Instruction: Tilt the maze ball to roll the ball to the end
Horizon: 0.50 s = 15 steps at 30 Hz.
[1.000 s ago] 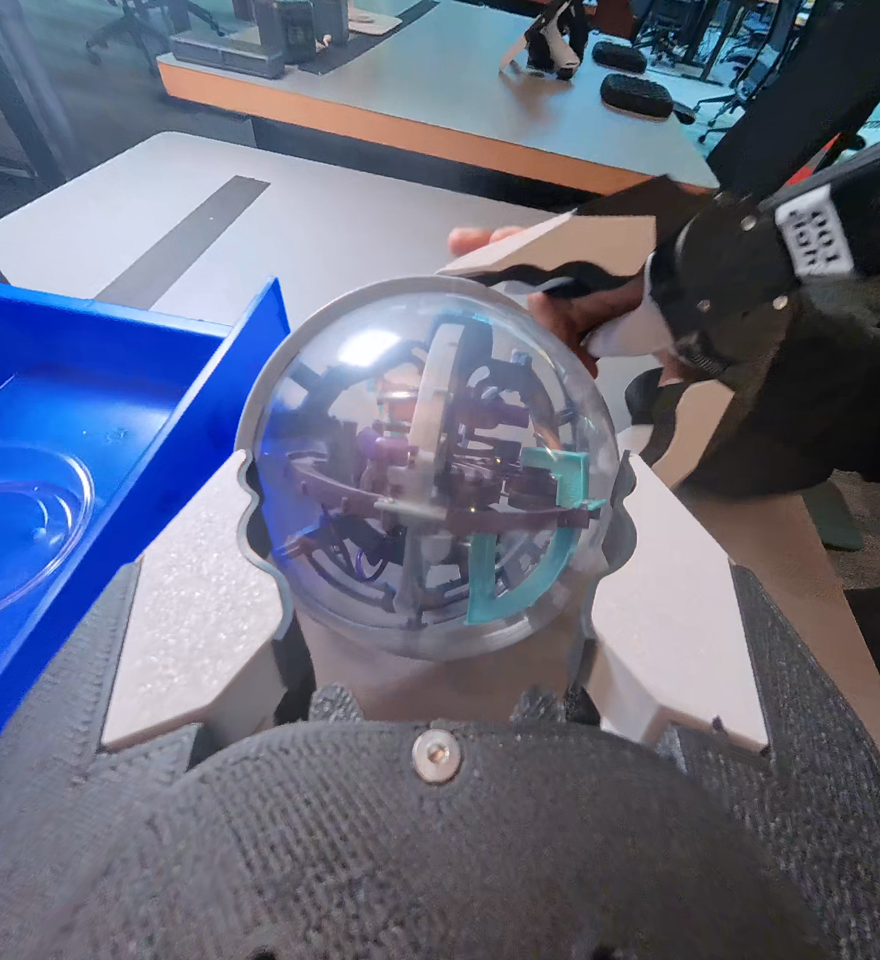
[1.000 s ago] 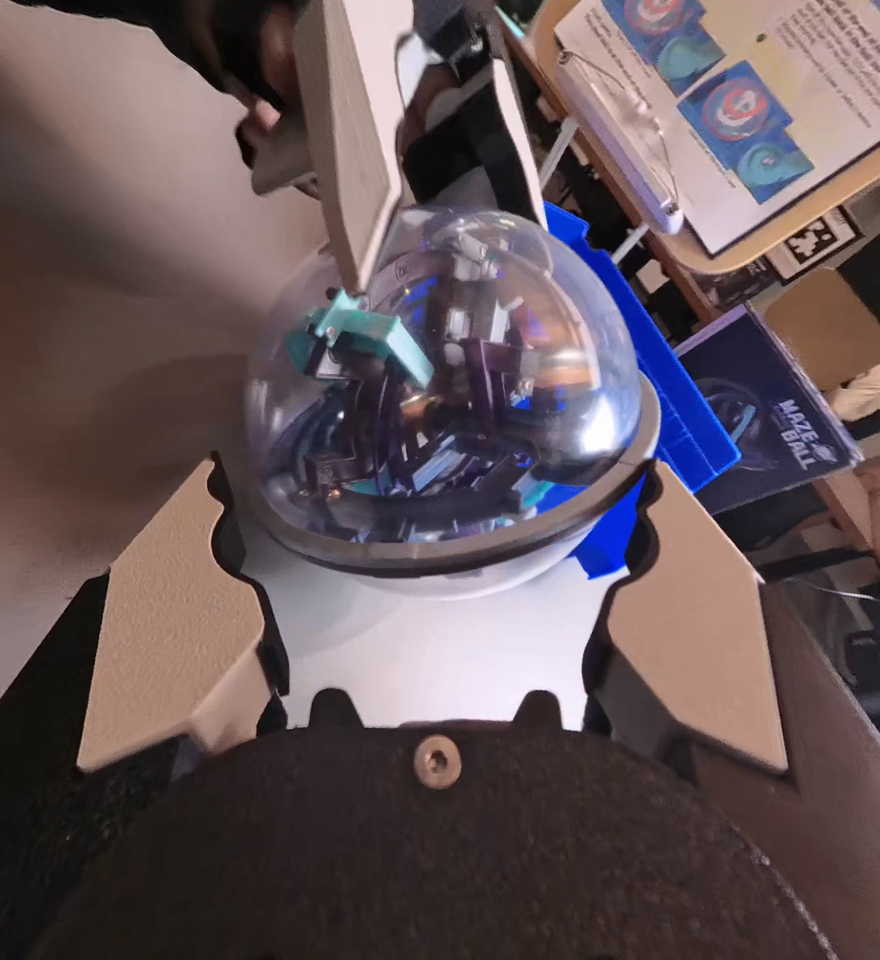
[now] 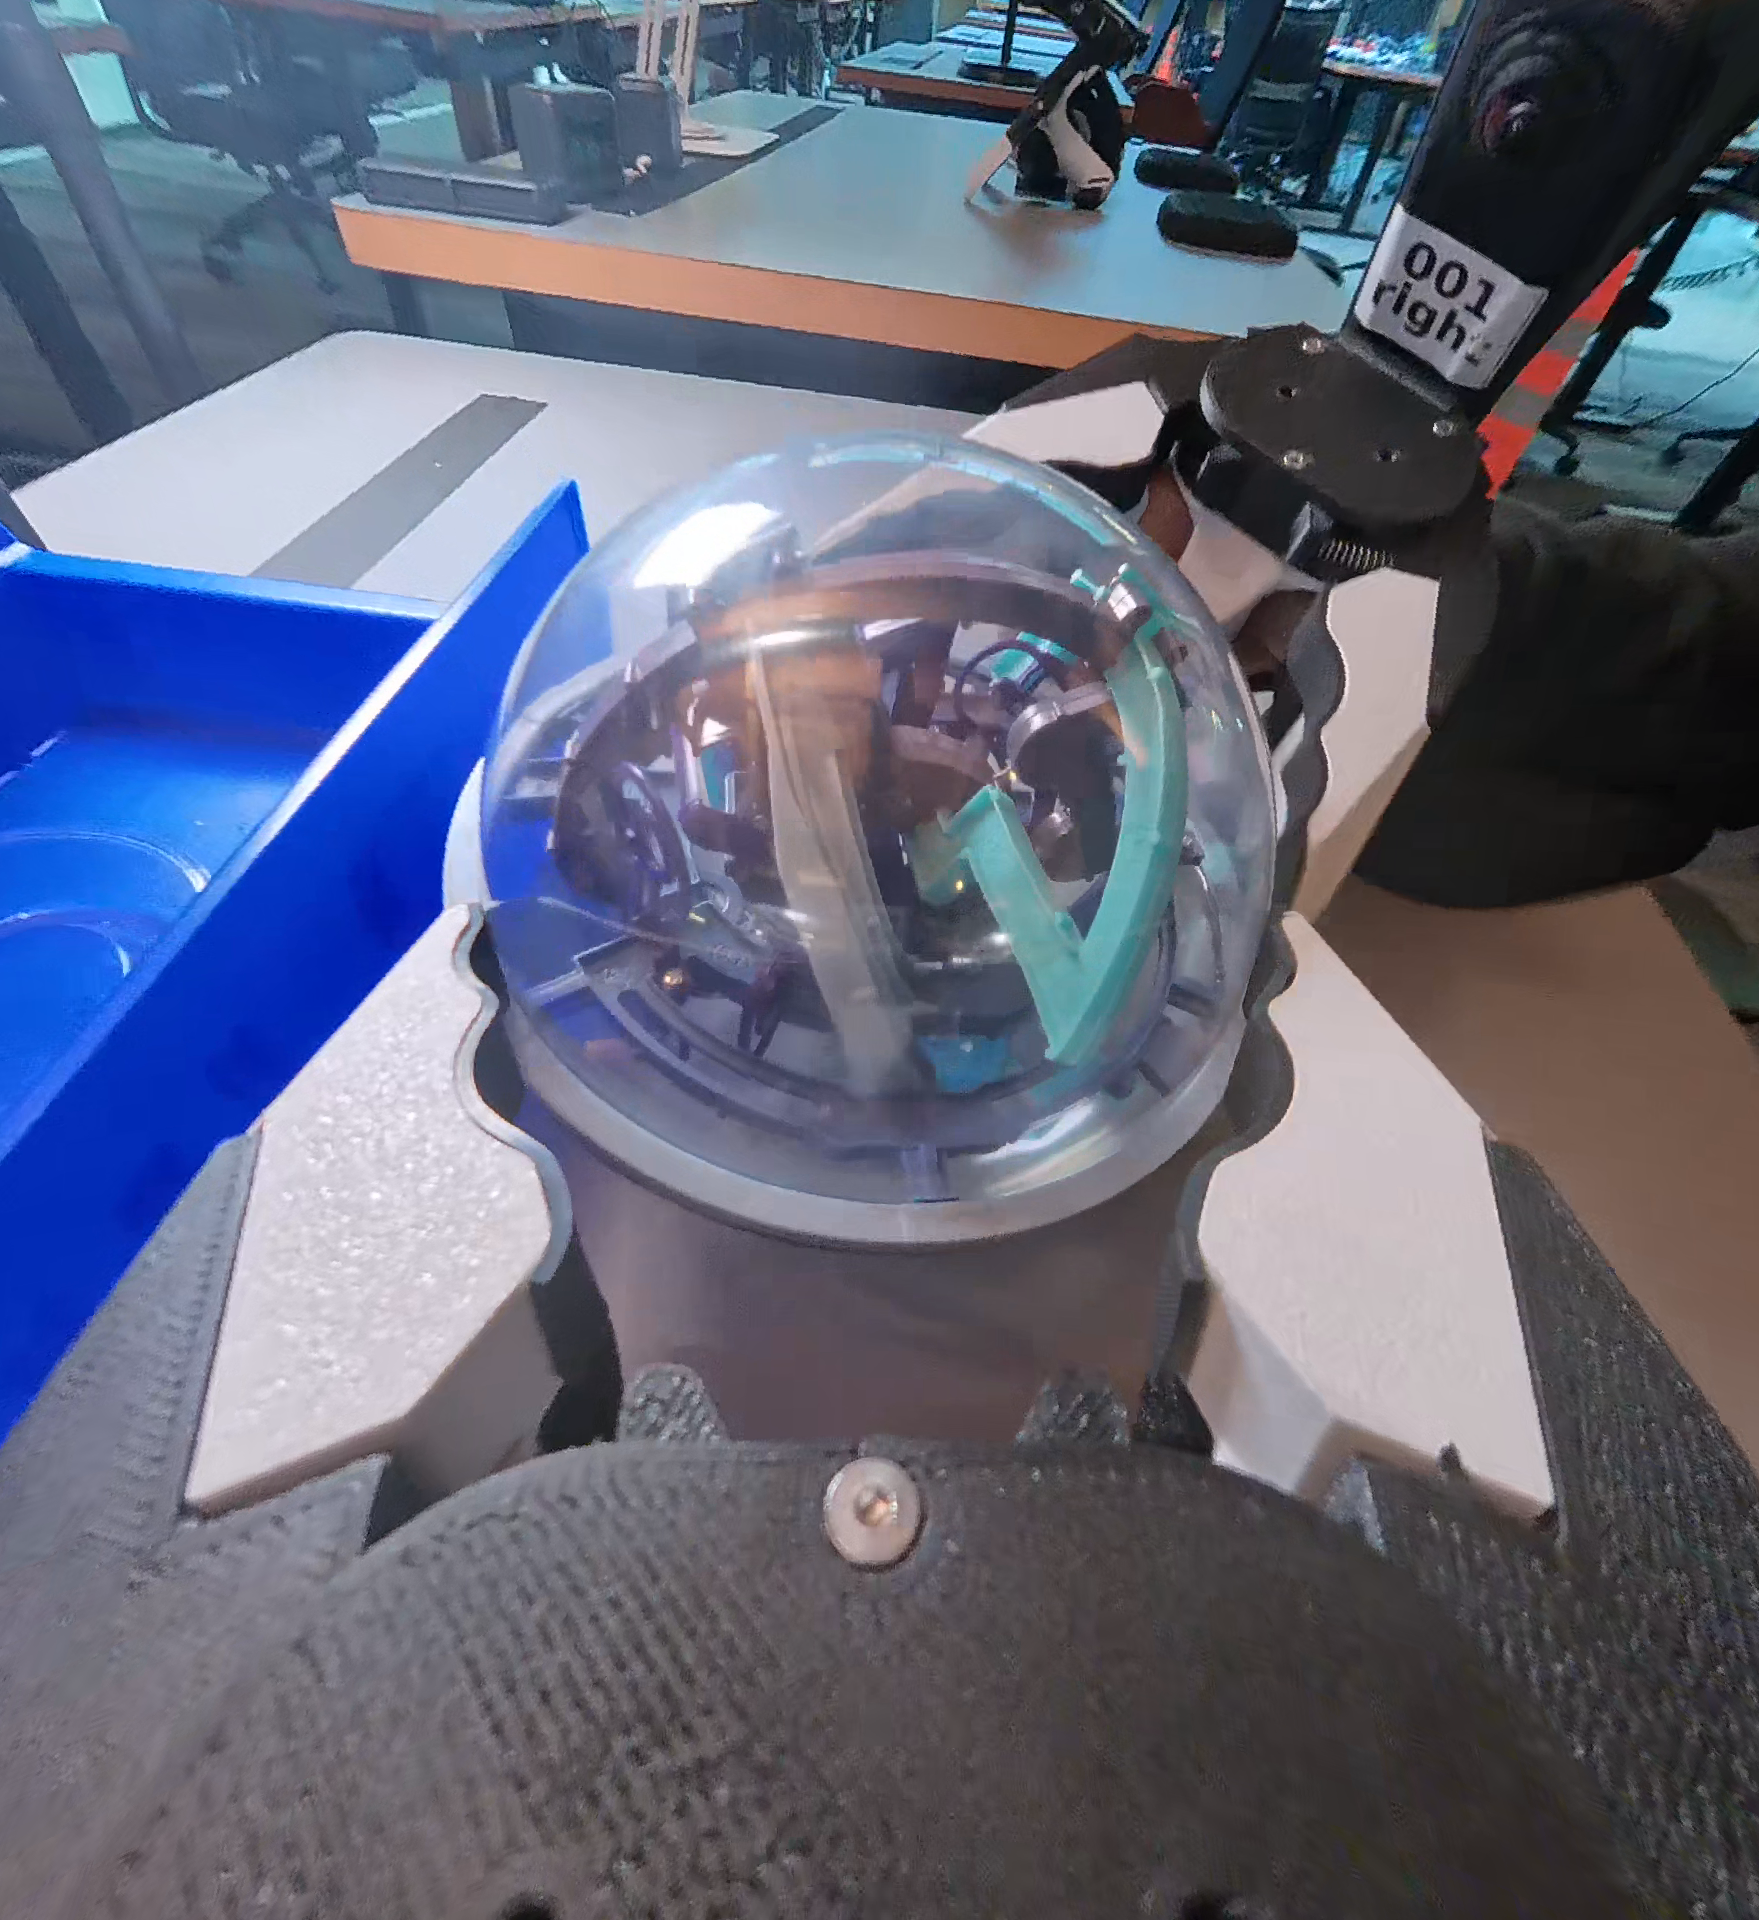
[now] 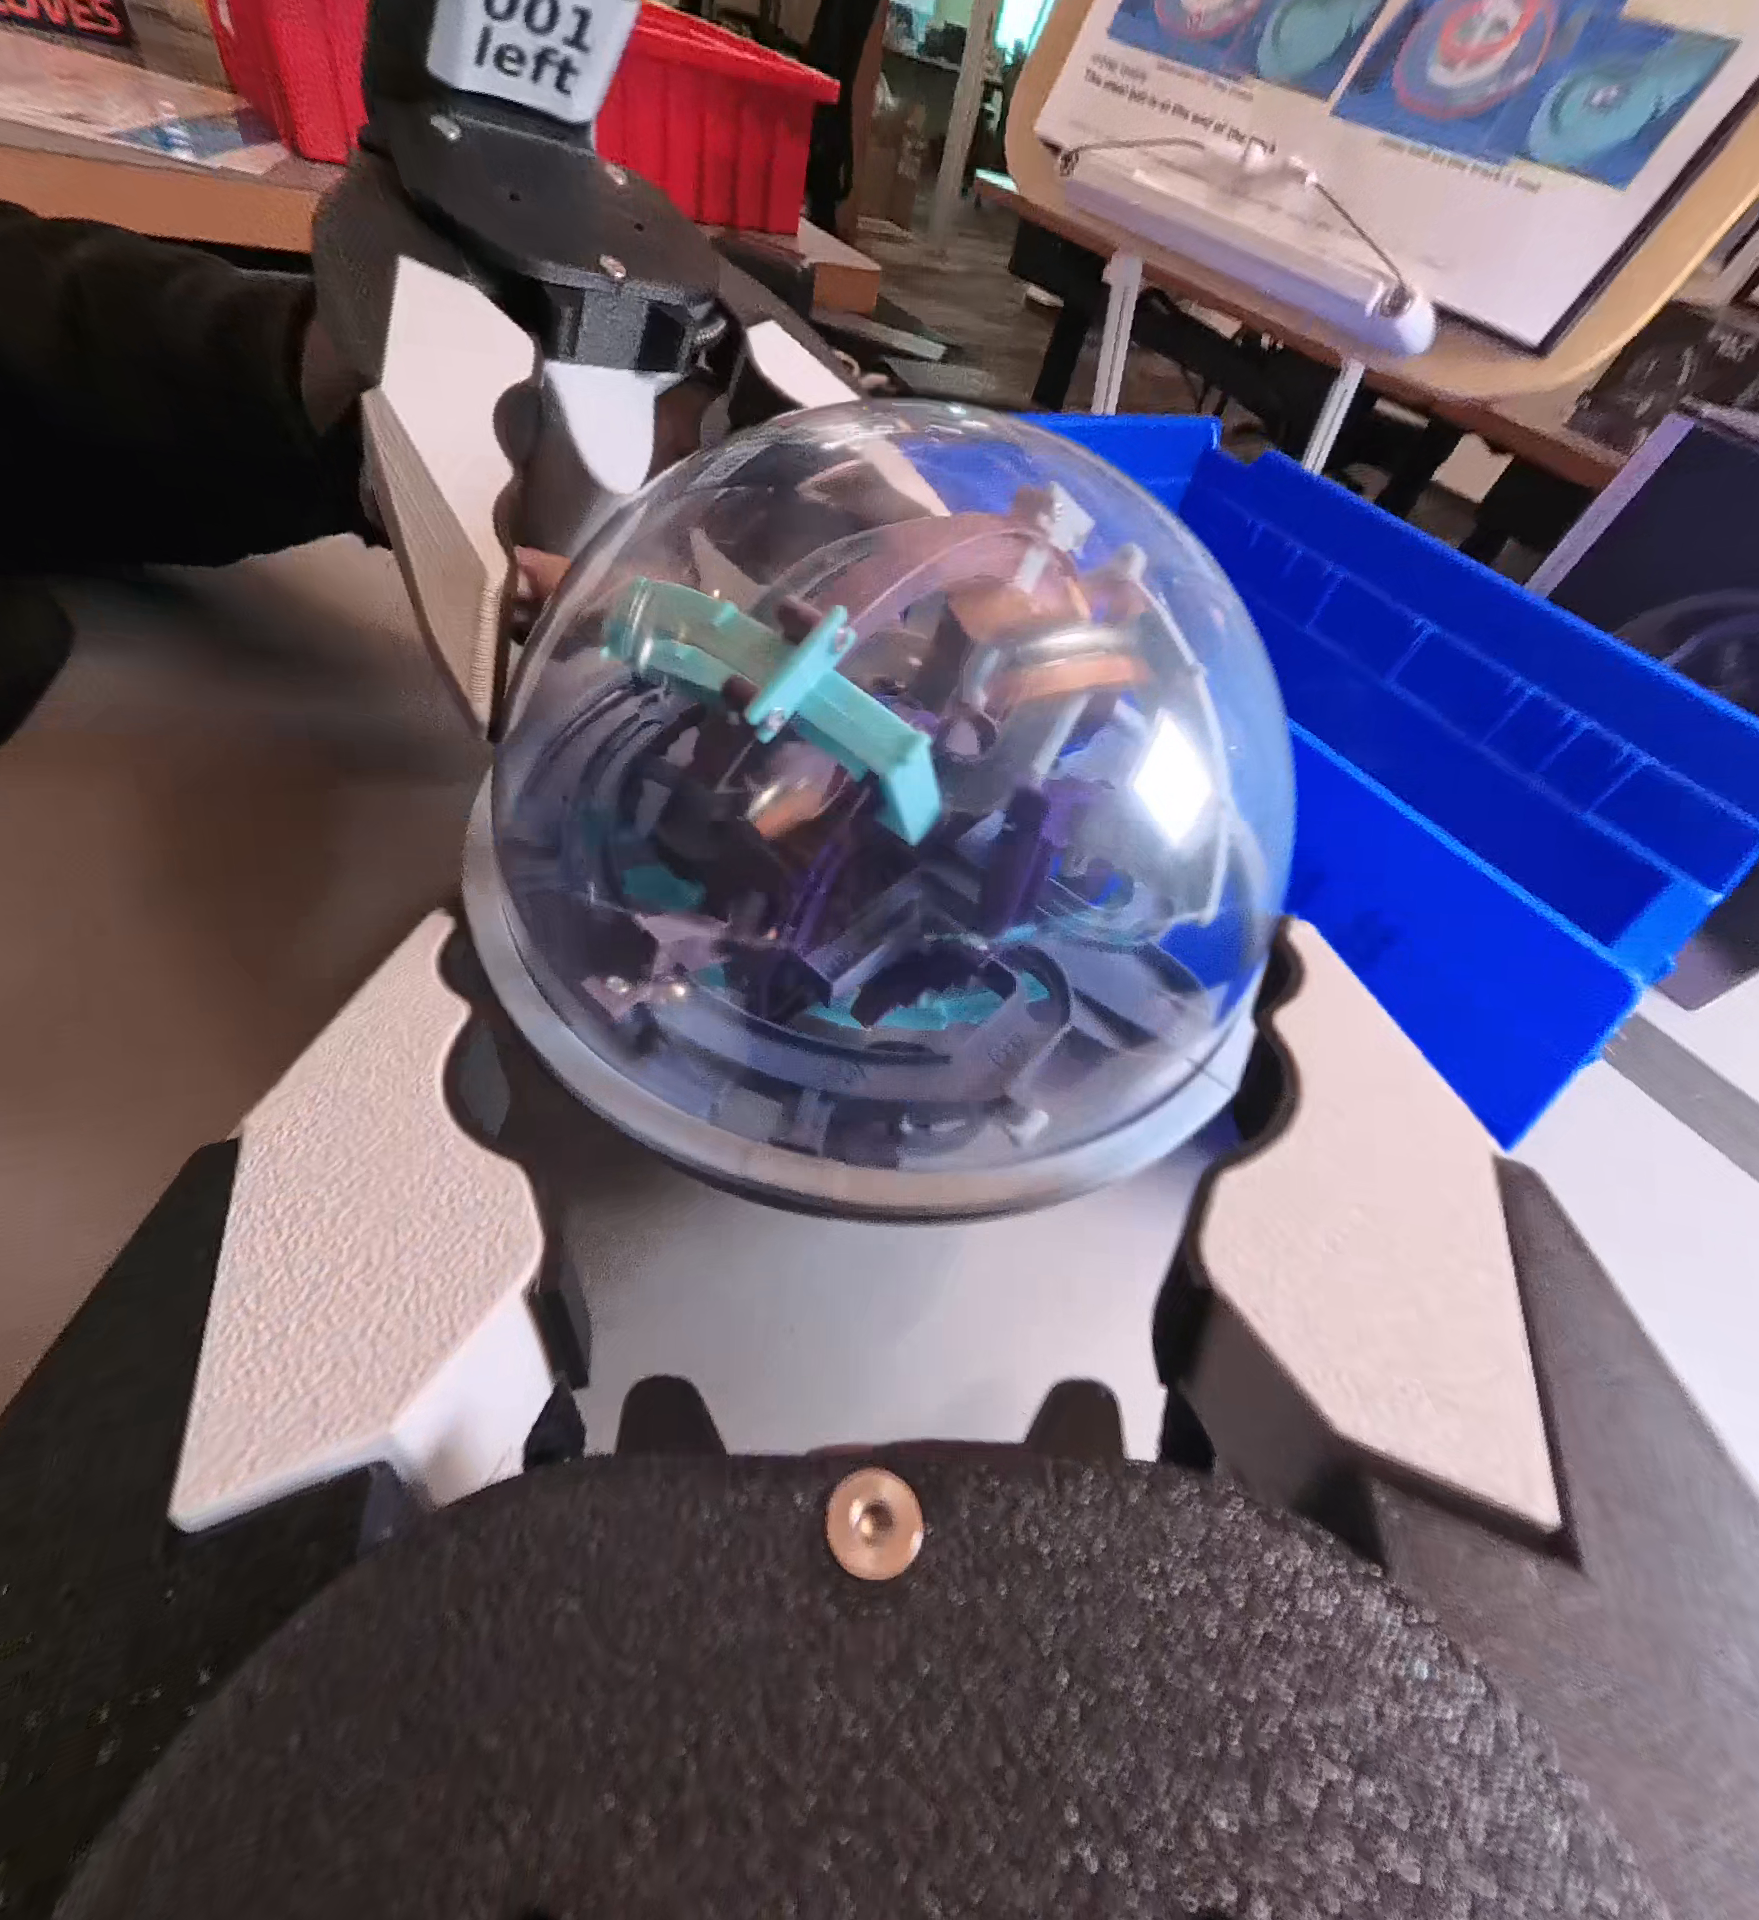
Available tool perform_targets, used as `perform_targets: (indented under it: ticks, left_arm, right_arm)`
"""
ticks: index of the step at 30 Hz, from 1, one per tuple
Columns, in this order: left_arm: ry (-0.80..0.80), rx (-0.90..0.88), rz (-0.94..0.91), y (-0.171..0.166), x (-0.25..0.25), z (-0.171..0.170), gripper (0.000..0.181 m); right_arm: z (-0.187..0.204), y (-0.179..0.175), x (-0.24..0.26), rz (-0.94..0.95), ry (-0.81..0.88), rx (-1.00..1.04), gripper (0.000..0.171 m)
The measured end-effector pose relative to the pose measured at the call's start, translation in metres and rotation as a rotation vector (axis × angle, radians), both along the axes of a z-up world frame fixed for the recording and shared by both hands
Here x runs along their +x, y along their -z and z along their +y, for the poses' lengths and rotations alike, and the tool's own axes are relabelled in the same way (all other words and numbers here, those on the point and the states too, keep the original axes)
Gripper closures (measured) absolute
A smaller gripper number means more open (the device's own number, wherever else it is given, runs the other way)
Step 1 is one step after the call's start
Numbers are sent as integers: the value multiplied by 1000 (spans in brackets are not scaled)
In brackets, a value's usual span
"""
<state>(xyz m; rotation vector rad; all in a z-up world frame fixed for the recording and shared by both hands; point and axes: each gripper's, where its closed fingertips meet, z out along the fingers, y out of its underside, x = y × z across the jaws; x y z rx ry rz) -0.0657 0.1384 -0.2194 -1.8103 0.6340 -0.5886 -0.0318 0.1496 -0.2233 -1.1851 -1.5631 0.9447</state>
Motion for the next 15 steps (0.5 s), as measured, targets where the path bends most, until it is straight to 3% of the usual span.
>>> perform_targets:
  ticks: [3,15]
  left_arm:
    - [2,-61,-43,-4,-1,8,43]
    - [24,-113,-131,-10,-5,10,43]
  right_arm:
    - [4,13,-3,-57,19,33,20]
    - [5,20,-7,-41,59,-35,30]
